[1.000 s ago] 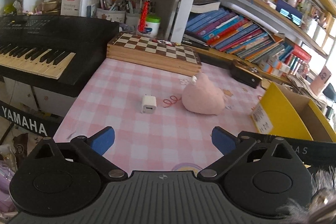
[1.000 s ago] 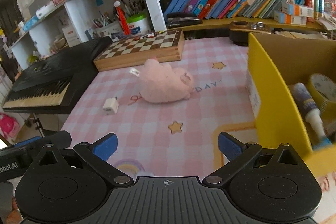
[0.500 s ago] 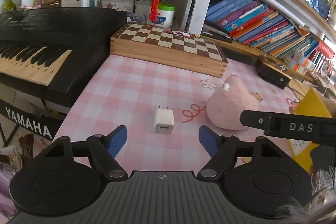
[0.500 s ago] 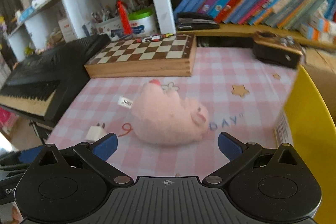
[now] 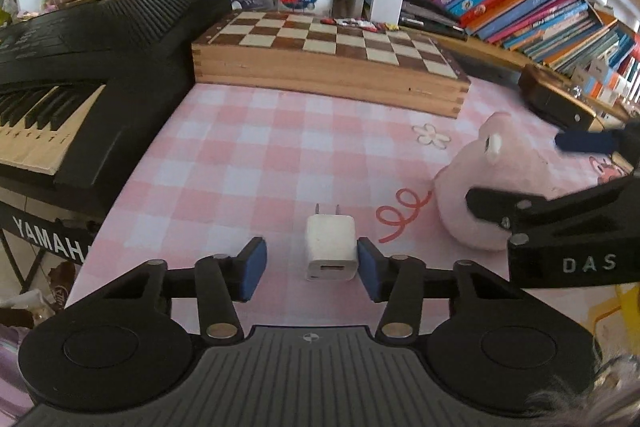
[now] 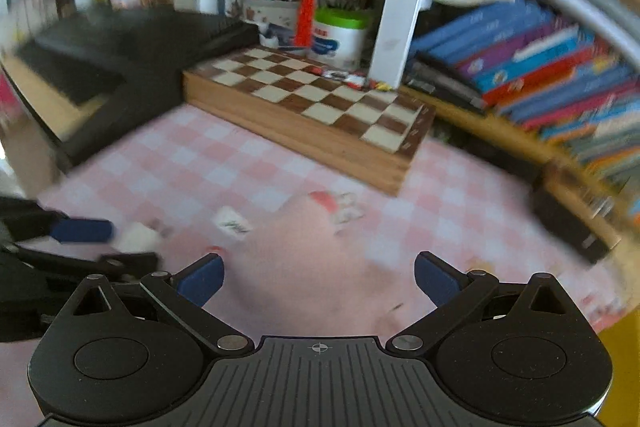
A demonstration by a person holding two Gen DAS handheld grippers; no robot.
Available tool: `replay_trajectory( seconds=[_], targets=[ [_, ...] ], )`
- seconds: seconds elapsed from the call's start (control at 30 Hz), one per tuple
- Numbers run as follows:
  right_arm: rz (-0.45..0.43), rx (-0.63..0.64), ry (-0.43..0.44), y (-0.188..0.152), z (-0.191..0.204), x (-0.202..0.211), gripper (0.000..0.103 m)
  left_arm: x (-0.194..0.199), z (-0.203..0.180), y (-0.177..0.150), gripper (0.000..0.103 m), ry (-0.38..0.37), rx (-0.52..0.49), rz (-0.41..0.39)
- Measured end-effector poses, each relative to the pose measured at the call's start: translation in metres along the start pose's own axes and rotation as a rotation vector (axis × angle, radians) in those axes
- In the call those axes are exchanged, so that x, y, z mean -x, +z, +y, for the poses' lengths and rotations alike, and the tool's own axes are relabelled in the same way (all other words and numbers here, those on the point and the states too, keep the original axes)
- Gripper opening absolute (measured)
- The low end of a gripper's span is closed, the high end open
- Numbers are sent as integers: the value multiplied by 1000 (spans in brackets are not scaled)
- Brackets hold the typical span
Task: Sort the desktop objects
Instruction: 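Grasp the white charger plug with the left tool while the right tool grasps the pink pig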
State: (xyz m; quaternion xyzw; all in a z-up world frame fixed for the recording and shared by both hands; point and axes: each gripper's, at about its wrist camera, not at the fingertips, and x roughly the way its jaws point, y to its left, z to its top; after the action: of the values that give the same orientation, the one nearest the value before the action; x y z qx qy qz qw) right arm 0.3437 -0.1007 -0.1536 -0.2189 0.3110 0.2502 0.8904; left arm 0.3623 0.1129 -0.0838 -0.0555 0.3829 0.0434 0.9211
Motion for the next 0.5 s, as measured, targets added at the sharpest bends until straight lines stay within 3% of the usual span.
replay_trajectory(
  seconds=[0.1,0.27,0.4,0.43,0.47,0.5],
  targets=[
    [-3,74,15,2,7,-7,100,-2,-4,1,25,-12,-25,-11],
    [94,19,79,-2,3,-24,101,-1,-1,0,25,-20,-23,-16],
    [114,8,78,-7,-1,-28,102,-2,-1,1,25,-22,-13,-17],
    [108,7,73,-8,-1,-27,99,-2,-1,1,25,-21,-12,-18],
    [101,13,49,-8,-1,-27,88,-2,-1,2,25,-21,-9,-18],
    [91,21,35,-9,-1,-28,84,-3,-1,2,25,-22,-5,-17]
  ],
)
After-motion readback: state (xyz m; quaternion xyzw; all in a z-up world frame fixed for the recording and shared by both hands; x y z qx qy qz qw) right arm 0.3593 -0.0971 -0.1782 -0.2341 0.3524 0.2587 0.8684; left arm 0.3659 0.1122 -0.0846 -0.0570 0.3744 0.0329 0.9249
